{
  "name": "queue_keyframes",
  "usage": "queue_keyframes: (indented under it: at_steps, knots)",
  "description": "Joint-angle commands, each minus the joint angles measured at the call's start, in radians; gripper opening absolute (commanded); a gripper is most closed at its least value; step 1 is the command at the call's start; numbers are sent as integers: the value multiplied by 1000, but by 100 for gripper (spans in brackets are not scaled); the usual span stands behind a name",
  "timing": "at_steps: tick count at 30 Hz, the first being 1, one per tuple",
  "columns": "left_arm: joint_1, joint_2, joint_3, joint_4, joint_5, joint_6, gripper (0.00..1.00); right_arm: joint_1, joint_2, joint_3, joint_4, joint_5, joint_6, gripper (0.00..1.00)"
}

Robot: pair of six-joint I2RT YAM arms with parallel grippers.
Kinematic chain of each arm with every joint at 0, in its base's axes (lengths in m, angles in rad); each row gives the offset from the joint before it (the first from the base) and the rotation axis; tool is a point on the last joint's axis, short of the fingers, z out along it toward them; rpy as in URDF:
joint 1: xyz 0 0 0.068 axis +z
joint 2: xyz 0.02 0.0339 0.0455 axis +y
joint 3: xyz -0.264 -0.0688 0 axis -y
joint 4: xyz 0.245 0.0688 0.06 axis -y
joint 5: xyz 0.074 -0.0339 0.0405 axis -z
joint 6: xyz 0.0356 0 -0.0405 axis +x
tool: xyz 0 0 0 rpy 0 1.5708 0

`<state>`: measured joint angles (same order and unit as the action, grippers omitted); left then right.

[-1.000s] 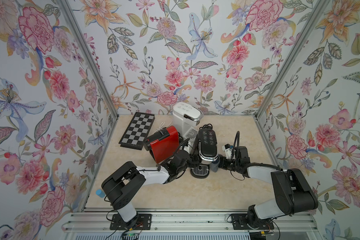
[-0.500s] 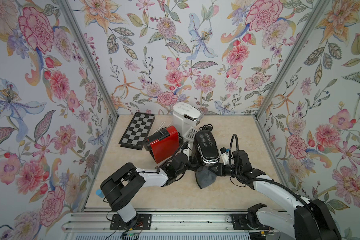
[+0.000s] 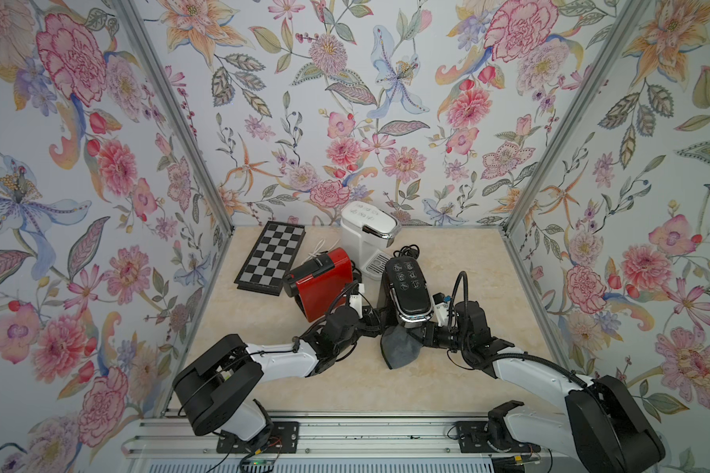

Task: Wipe the surface of a coffee machine
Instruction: Wipe the dirt from the surface of the coffee machine.

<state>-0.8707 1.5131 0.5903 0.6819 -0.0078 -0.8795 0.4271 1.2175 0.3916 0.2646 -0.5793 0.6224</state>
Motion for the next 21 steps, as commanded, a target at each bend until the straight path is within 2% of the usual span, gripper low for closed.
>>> queue_keyframes:
  at_steps: [1, 7, 13, 17, 21]
  knots:
    - [-7, 8, -20, 40, -18, -14, 70, 33, 16, -22, 49, 28, 11, 16]
    - [-7, 36, -9, 61, -3, -18, 70, 93, 6, -13, 121, -57, 66, 17]
    - [-7, 35, -9, 65, -3, -20, 70, 39, -73, -95, 336, -61, 169, 17]
    - [-8, 37, -12, 72, -4, -23, 70, -4, -76, -184, 577, -50, 229, 16]
    - [-8, 39, -10, 74, 5, -25, 70, -26, -74, -208, 667, -12, 219, 16]
